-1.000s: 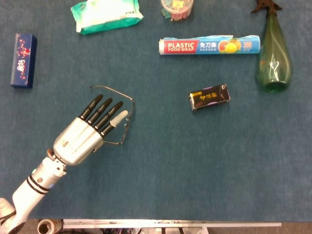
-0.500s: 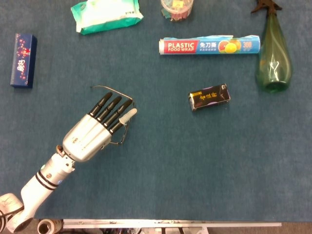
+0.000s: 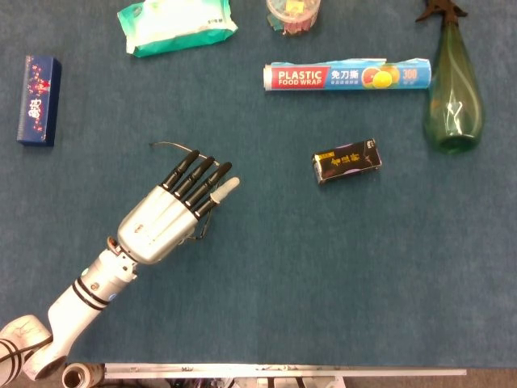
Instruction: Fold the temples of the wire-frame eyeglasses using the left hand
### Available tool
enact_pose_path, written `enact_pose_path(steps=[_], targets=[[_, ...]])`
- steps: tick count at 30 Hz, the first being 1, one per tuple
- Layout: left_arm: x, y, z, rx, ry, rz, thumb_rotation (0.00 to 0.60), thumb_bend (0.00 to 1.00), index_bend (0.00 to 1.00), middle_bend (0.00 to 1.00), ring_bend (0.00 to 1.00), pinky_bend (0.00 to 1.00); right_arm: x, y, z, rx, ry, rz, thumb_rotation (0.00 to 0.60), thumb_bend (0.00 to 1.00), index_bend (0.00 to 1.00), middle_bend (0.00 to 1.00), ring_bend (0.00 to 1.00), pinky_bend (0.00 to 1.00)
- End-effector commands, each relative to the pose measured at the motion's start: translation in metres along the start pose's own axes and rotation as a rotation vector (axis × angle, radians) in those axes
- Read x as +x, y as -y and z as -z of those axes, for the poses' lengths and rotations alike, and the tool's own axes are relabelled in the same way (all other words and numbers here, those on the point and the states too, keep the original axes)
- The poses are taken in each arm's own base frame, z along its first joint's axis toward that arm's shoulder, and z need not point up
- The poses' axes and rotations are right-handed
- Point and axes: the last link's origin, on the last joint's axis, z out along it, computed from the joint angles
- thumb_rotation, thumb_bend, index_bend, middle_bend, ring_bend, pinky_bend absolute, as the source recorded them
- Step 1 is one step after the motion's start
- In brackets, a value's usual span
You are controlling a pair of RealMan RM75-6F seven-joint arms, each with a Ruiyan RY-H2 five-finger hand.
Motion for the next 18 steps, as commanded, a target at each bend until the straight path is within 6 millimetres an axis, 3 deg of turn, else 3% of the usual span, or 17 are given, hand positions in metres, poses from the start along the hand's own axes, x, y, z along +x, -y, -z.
enact_pose_path(steps=[1, 18], targets=[[-0.001, -0.002, -0.003, -0.002, 0.002, 0.002, 0.6, 0.1, 0.0, 0.0, 0.0, 0.05, 0.0, 0.0, 0.0, 0.002, 0.0, 0.0, 0.6, 0.19, 0.33, 0.29, 0.23, 0.38], [0.008, -0.011, -0.002, -0.011, -0.015, 0.04, 0.6, 0.1, 0.0, 0.0, 0.0, 0.05, 0.001, -0.001, 0.001, 0.002, -0.002, -0.005, 0.6, 0.19, 0.33, 0.29, 0.23, 0.38]])
